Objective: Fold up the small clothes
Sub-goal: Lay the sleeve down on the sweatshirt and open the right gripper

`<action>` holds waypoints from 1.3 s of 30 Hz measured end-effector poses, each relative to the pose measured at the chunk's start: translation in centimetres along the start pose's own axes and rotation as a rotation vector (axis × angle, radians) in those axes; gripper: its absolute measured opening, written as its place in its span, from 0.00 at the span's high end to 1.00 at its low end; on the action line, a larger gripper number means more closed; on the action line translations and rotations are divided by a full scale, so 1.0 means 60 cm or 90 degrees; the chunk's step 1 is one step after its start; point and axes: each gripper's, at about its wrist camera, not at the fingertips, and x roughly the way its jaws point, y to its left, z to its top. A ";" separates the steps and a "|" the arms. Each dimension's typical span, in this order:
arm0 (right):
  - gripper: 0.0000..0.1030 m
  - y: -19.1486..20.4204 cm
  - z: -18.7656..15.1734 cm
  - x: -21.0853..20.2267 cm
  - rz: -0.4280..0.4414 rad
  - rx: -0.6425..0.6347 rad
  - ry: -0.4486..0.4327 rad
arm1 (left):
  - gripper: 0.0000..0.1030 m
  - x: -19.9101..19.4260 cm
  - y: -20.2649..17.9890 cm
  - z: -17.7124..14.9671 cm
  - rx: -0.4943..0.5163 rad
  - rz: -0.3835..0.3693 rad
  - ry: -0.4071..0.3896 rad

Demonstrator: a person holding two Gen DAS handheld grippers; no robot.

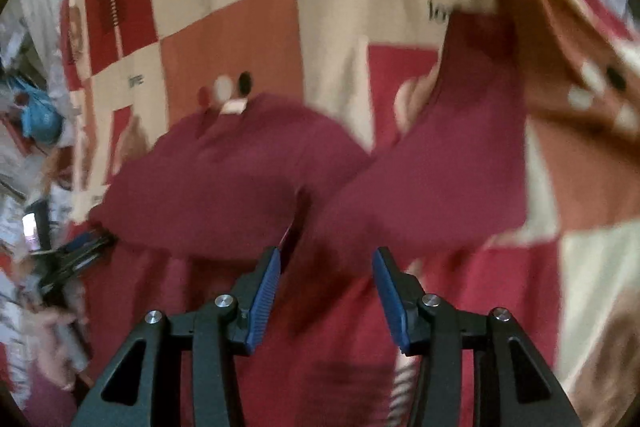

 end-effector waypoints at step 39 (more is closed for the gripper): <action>0.55 -0.174 0.300 0.004 -0.218 0.096 -0.201 | 0.05 -0.054 0.030 0.011 -0.025 -0.016 -0.059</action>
